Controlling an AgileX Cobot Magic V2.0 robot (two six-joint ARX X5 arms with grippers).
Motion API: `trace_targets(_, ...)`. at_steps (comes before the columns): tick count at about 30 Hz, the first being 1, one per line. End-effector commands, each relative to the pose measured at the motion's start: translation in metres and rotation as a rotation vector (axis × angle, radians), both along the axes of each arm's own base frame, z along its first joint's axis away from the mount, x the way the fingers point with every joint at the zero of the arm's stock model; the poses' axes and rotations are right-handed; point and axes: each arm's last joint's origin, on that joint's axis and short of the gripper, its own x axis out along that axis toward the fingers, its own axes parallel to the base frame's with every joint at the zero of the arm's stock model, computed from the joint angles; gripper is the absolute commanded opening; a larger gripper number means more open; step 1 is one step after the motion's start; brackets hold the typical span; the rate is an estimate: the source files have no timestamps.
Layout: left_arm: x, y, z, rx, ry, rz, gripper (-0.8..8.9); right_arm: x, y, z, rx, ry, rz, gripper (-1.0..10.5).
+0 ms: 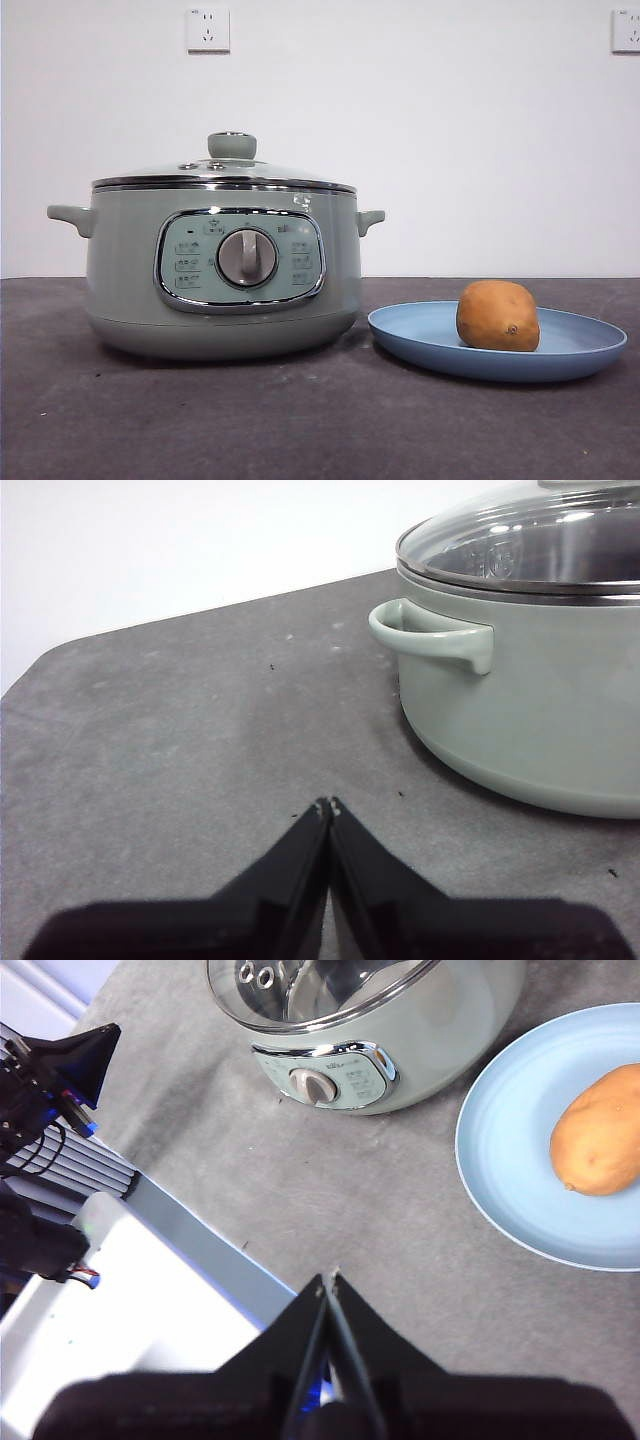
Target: Take the potato out from the steamer,put the potato on the plate,close the lid
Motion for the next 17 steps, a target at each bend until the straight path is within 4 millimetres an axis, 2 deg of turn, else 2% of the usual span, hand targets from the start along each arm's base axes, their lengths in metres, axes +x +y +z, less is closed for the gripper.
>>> trace_targets(1, 0.0, 0.0, -0.005, -0.009, 0.015, 0.005, -0.03, -0.004, -0.007, 0.007, -0.038, -0.138, -0.024, 0.0)
trace_targets(5, 0.0, 0.0, -0.005, -0.009, 0.016, 0.005, -0.03, -0.01, -0.02, 0.017, -0.004, -0.376, -0.128, 0.0)
trace_targets(9, 0.0, 0.0, -0.005, -0.009, 0.016, 0.005, -0.03, -0.021, -0.033, 0.008, 0.02, -0.536, -0.237, 0.0)
trace_targets(12, 0.0, 0.0, -0.005, -0.009, 0.016, 0.005, -0.03, -0.022, -0.04, -0.011, 0.02, -0.661, -0.311, 0.0)
trace_targets(17, 0.0, 0.0, -0.005, -0.009, 0.016, 0.005, -0.03, -0.021, -0.046, -0.059, 0.045, -0.793, -0.384, 0.0)
